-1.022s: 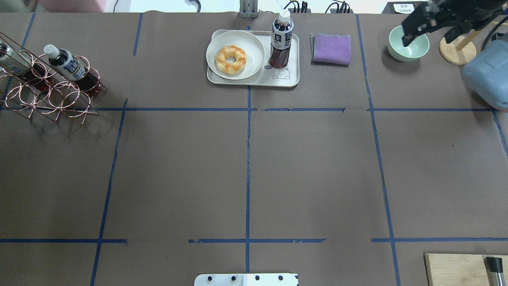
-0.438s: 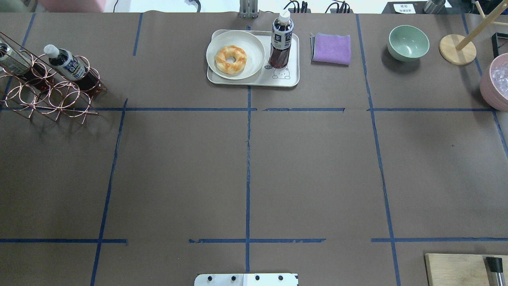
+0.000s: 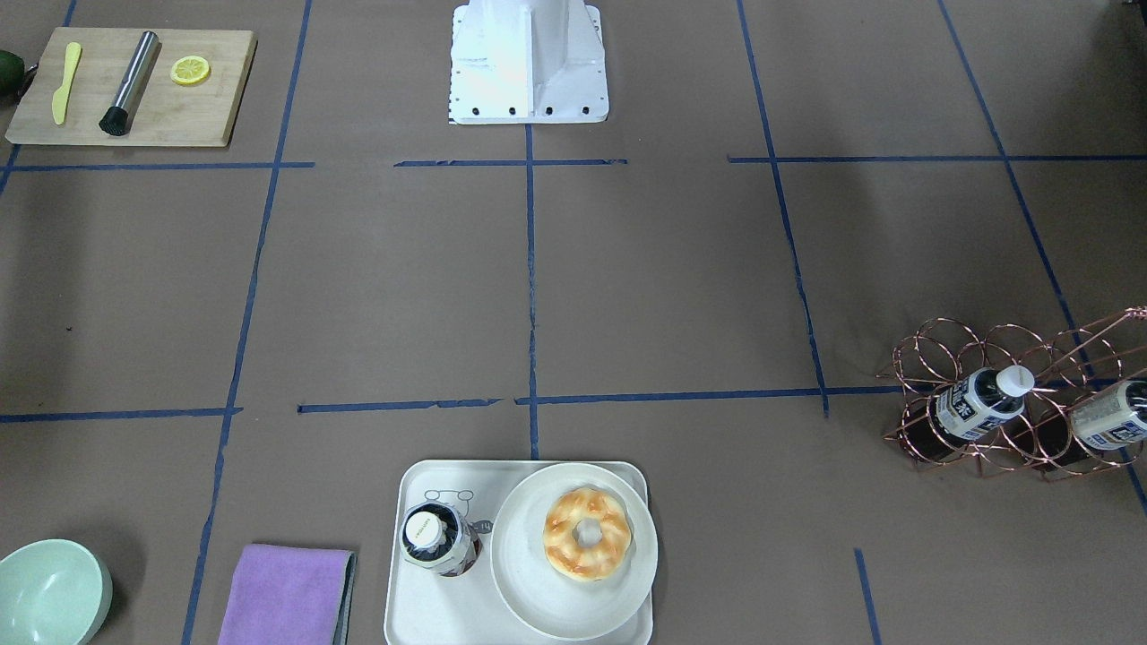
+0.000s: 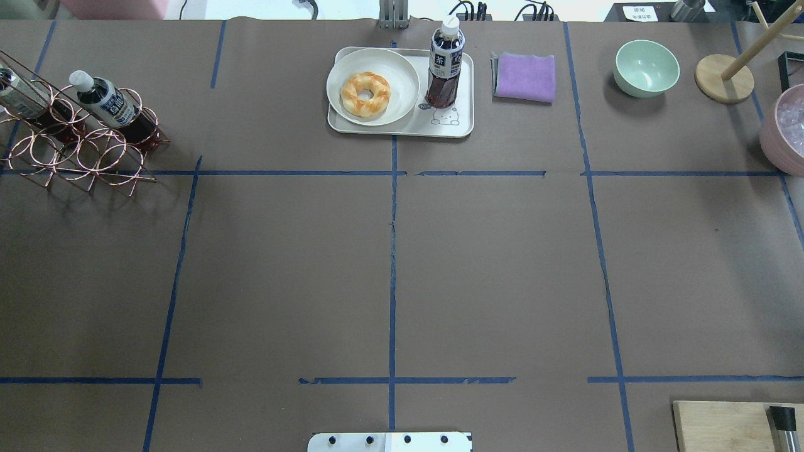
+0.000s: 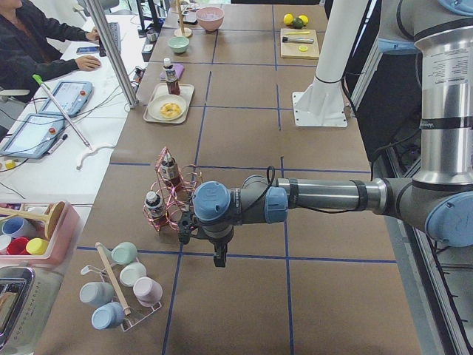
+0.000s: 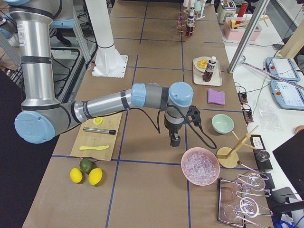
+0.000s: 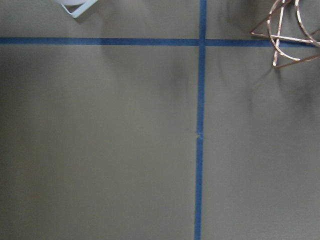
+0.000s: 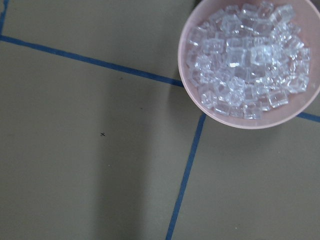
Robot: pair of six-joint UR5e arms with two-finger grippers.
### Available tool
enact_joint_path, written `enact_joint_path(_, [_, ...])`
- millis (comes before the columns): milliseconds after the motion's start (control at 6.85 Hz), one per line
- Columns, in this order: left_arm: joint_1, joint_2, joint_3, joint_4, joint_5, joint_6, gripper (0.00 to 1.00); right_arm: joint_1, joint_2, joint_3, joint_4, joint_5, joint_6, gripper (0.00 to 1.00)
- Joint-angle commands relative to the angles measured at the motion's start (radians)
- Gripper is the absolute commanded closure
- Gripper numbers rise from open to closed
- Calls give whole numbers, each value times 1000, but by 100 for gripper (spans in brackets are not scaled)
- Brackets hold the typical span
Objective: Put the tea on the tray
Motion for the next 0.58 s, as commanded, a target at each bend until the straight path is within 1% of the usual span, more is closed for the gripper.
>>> enact_joint_path(0, [-3,1,1,-1,0,0,0,8,-26,-158,168,1,45,0])
enact_joint_path(146, [-3,1,2,-1,0,0,0,8,-55,-180,300,4,155,0])
enact_joint_path(292, [-3,1,1,-1,0,0,0,8,-57,-178,344,4,267,0])
enact_joint_path(438, [-3,1,1,-1,0,4,0,8,-54,-162,350,4,284,0])
